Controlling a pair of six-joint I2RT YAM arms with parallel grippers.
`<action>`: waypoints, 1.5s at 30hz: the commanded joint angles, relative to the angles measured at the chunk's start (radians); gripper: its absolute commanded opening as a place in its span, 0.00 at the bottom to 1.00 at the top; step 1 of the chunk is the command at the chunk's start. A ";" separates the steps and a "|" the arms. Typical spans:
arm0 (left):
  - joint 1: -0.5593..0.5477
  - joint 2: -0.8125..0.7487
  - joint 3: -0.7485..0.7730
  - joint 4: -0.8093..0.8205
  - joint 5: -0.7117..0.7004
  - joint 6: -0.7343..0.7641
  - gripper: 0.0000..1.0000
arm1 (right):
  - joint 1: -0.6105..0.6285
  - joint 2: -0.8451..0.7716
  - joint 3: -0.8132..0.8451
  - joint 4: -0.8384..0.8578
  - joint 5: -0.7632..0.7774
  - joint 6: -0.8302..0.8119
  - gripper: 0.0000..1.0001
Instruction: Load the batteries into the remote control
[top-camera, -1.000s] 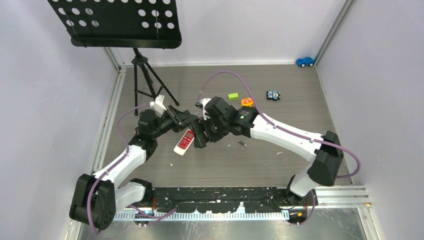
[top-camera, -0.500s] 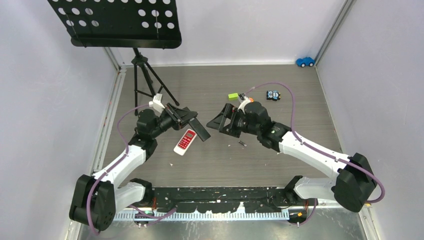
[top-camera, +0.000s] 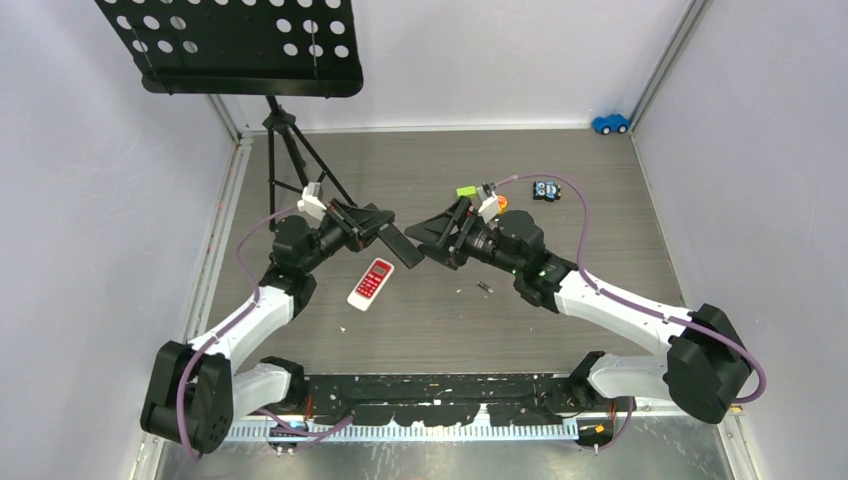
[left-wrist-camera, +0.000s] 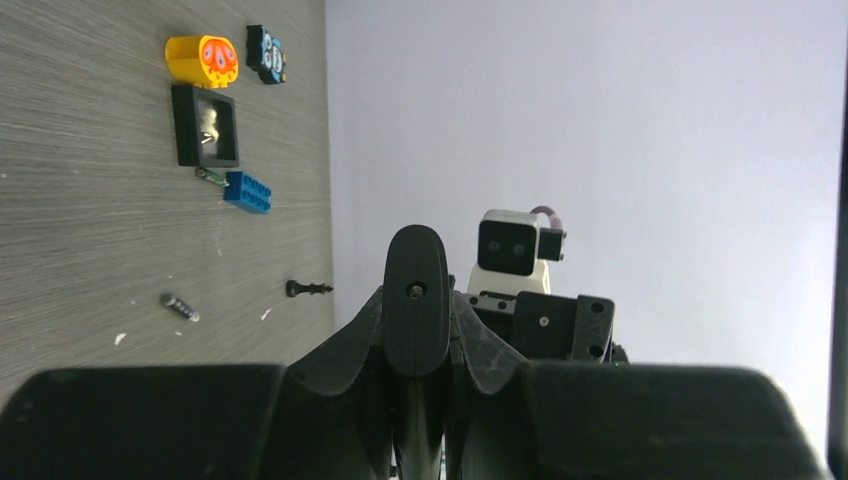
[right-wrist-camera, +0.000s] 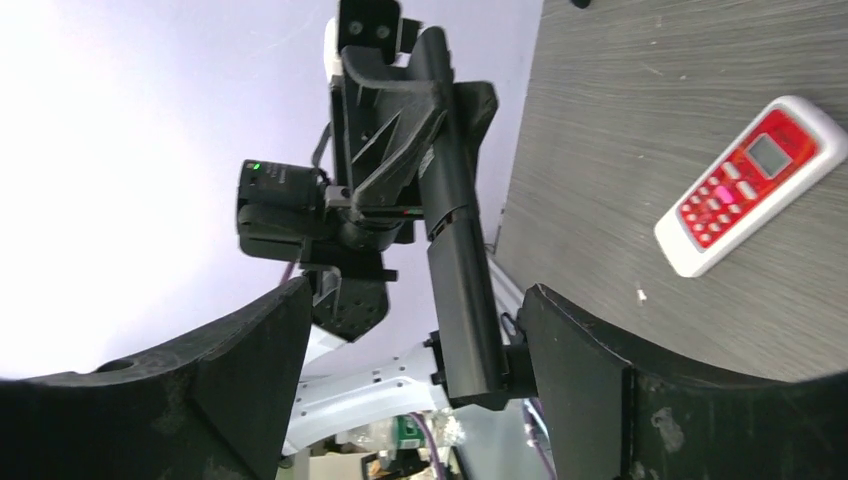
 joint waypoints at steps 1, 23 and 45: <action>-0.002 0.036 0.044 0.156 -0.004 -0.092 0.00 | 0.021 0.016 0.000 0.108 -0.012 0.059 0.79; -0.004 -0.024 0.031 0.308 -0.029 -0.265 0.00 | 0.056 0.149 -0.042 0.258 0.054 0.130 0.30; -0.037 -0.184 0.000 0.122 0.002 -0.076 0.00 | 0.051 0.259 0.037 0.313 0.013 0.003 0.19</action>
